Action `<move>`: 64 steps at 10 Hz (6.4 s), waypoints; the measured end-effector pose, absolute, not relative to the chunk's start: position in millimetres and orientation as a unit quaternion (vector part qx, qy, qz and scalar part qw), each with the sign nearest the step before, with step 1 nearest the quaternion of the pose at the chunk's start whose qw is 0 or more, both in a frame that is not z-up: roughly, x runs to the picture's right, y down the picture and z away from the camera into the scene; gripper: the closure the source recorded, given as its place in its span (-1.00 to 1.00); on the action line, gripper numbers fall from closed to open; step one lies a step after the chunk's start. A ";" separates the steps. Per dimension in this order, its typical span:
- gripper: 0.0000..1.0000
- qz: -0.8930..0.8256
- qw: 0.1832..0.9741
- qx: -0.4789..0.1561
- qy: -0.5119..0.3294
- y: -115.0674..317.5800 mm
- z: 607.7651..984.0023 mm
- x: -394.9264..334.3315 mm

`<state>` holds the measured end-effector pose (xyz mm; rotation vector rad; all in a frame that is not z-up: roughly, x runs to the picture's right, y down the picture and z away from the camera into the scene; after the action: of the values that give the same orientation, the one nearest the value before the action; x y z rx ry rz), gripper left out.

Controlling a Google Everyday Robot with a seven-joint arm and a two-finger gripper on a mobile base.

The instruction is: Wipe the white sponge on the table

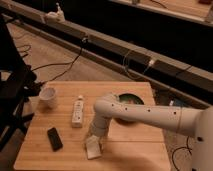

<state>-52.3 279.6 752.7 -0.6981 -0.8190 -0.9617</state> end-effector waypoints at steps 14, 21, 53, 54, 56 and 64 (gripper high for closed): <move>1.00 -0.419 0.762 -0.309 -0.386 287.8 766.0 -59.6; 1.00 -0.368 0.796 -0.326 -0.354 291.6 758.2 -3.3; 1.00 -0.374 0.801 -0.298 -0.361 238.7 788.8 1.0; 1.00 -0.383 0.793 -0.295 -0.371 238.7 790.8 -12.3; 1.00 -0.402 0.774 -0.293 -0.391 249.4 789.0 -42.6; 1.00 -0.357 0.784 -0.346 -0.371 318.0 740.5 -32.3</move>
<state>-32.3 318.0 740.5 -0.7469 -0.8014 -0.7705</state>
